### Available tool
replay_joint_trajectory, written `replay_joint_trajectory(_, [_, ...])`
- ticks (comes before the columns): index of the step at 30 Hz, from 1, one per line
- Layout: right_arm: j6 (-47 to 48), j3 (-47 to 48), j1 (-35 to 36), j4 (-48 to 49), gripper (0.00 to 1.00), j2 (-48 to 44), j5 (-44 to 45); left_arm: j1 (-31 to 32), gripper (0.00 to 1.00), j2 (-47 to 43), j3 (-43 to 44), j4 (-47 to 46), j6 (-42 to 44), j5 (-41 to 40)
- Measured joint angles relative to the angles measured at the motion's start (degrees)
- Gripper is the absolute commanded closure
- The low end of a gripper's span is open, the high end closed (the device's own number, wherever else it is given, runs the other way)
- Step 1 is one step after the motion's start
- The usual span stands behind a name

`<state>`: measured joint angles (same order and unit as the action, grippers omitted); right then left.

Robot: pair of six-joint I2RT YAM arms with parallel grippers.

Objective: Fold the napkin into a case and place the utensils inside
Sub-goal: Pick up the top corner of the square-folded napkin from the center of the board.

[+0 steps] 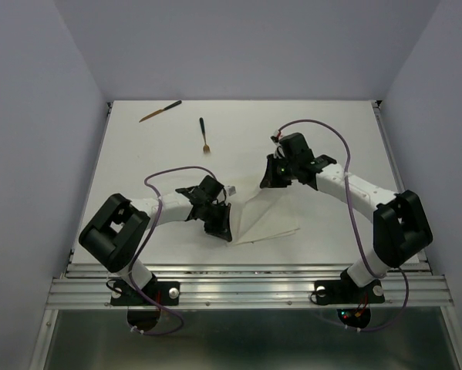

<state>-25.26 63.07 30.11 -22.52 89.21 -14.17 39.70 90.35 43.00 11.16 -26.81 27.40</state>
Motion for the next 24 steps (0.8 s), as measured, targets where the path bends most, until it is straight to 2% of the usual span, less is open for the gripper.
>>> replay_joint_trajectory(13, [1.36, 4.68, 0.87, 4.74, 0.99, 6.69, -3.15, 0.07, 1.0, -0.46, 0.04, 0.15, -0.72, -0.7])
replay_joint_trajectory(24, [4.39, 9.4, 1.99, 5.03, 0.99, 12.96, -4.39, -0.55, 1.0, -9.99, 5.51, 5.4, -0.24, -4.48])
